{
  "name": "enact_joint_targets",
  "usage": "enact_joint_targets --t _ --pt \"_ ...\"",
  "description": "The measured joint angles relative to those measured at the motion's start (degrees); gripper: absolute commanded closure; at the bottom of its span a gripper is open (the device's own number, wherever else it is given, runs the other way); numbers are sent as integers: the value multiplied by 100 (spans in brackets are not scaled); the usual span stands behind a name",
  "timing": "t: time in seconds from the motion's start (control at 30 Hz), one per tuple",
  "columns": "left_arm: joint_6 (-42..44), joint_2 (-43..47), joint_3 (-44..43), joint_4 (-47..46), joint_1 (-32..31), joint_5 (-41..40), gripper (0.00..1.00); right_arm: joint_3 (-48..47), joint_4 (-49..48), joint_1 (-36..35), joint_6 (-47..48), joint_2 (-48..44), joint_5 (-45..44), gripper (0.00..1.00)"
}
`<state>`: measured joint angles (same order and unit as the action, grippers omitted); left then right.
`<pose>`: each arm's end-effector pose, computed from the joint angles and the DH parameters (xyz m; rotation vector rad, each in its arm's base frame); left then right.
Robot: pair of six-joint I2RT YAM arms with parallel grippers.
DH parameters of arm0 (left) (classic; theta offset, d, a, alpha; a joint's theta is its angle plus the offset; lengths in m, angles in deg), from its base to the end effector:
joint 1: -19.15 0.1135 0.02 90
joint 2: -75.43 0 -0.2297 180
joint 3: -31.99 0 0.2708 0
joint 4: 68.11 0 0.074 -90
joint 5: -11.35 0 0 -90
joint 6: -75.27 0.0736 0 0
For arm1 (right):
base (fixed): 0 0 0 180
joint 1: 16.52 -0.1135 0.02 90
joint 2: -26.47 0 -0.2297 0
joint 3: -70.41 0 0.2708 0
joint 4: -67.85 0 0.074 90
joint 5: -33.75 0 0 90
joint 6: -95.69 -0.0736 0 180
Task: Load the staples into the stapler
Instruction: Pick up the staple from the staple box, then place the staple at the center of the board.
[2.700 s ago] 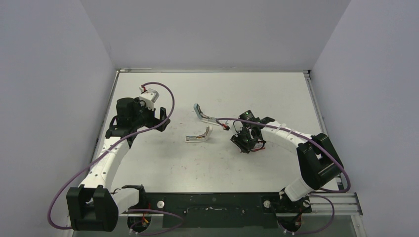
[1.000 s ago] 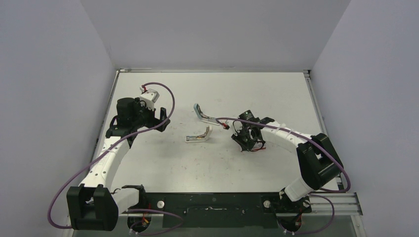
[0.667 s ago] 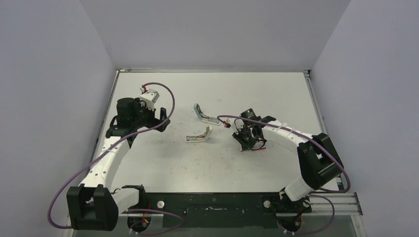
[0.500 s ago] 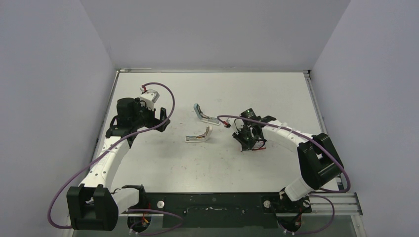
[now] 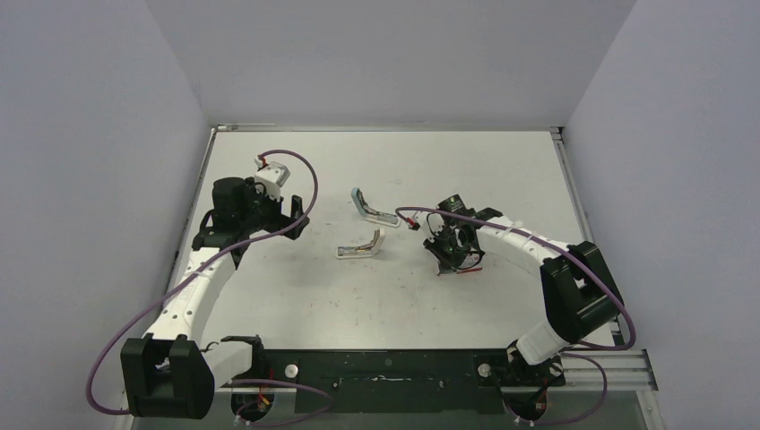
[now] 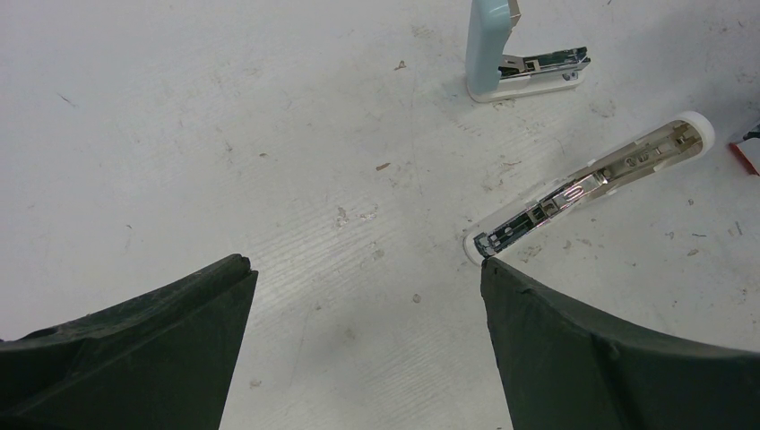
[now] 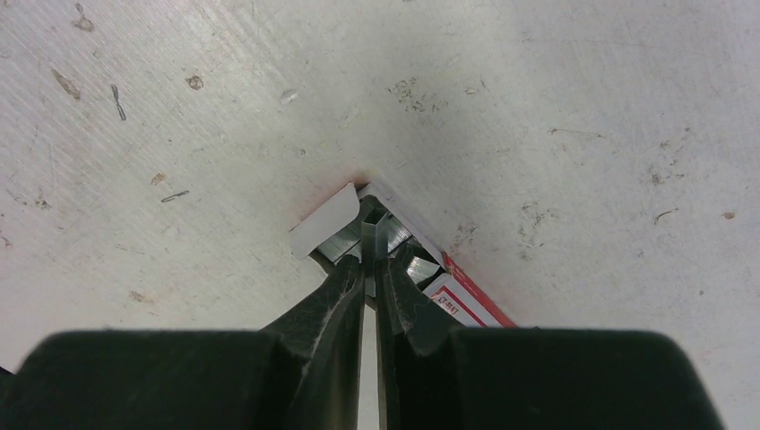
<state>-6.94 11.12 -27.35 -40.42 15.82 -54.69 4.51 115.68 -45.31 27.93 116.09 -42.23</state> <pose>0.3069 -0.0478 0.2208 0.4455 2.0642 -0.4001 0.2652 0.1661 0.0963 -1.2617 2.5131 0.3712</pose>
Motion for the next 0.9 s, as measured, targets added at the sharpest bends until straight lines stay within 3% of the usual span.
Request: enact_joint_targets --t 0.63,0.9 --pt "-4 -26 -7 2 -37 0 3 -321 372 -72 68 -339 280 95" --pt "-28 -50 -22 0 -37 -20 3 -538 402 -791 70 -378 575 94"
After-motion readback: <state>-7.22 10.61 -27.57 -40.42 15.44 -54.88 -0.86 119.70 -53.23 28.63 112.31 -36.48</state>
